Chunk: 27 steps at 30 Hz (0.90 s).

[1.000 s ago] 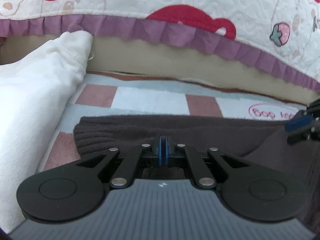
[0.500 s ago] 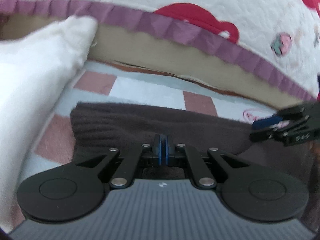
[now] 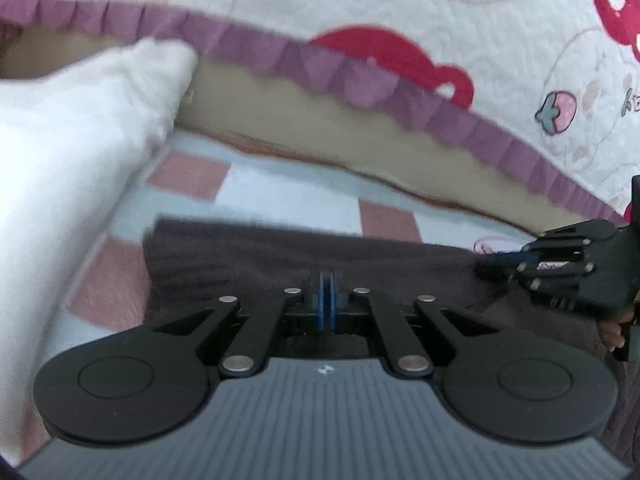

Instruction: Fold clothes

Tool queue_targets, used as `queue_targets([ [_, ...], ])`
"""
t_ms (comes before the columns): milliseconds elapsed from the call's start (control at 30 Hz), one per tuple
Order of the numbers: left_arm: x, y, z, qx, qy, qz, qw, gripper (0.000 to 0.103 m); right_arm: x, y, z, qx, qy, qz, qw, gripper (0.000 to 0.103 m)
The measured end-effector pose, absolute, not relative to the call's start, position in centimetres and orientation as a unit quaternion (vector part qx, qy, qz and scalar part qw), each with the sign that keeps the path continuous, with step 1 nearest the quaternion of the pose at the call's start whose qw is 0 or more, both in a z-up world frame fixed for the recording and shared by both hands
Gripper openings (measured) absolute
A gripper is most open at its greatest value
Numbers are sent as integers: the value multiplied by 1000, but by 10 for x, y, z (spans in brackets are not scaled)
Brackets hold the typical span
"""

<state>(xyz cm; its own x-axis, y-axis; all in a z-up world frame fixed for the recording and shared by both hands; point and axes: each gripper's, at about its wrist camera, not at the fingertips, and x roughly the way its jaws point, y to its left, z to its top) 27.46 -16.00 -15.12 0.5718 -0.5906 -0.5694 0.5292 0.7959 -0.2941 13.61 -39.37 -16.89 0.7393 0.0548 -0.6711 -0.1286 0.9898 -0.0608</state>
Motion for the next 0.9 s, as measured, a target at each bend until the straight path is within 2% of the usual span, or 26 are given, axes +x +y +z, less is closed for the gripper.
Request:
queue_targets([
  [100, 280, -165, -144, -38, 316, -303, 898, 2, 148, -398, -159, -45, 343, 29, 938, 5],
  [200, 288, -181, -152, 5, 329, -266, 906, 4, 173, -403, -190, -58, 410, 10, 910, 5],
  [300, 274, -176, -158, 47, 355, -248, 900, 5, 174, -396, -199, -45, 410, -17, 911, 6],
  [333, 269, -167, -158, 48, 354, -246, 901, 8, 174, -395, -198, -30, 411, -26, 911, 7],
  [400, 263, -147, -161, 44, 354, -236, 904, 25, 173, -395, -197, -22, 412, -32, 910, 7],
  [433, 262, -136, -164, 41, 357, -227, 905, 45, 172, -397, -196, -19, 411, -30, 911, 7],
  [467, 268, -127, -165, 34, 364, -217, 905, 51, 171, -399, -195, -15, 409, -27, 912, 7],
  [600, 296, -95, -178, -90, 409, -234, 878, 54, 164, -404, -192, 1, 408, -29, 913, 14],
  [667, 304, -95, -182, -104, 417, -245, 869, 57, 159, -406, -191, 5, 406, -31, 913, 17],
  [733, 310, -107, -181, -66, 404, -259, 875, 60, 153, -407, -188, 7, 405, -37, 914, 20],
  [767, 316, -115, -183, -46, 399, -270, 875, 59, 149, -407, -187, 7, 404, -40, 914, 21],
  [800, 322, -123, -187, -24, 400, -267, 876, 51, 145, -408, -185, 10, 404, -45, 914, 24],
  [833, 327, -132, -191, -1, 402, -260, 878, 4, 141, -409, -182, 16, 404, -49, 913, 27],
  [900, 325, -156, -180, 103, 364, -229, 897, 1, 132, -411, -174, 24, 404, -58, 912, 28],
])
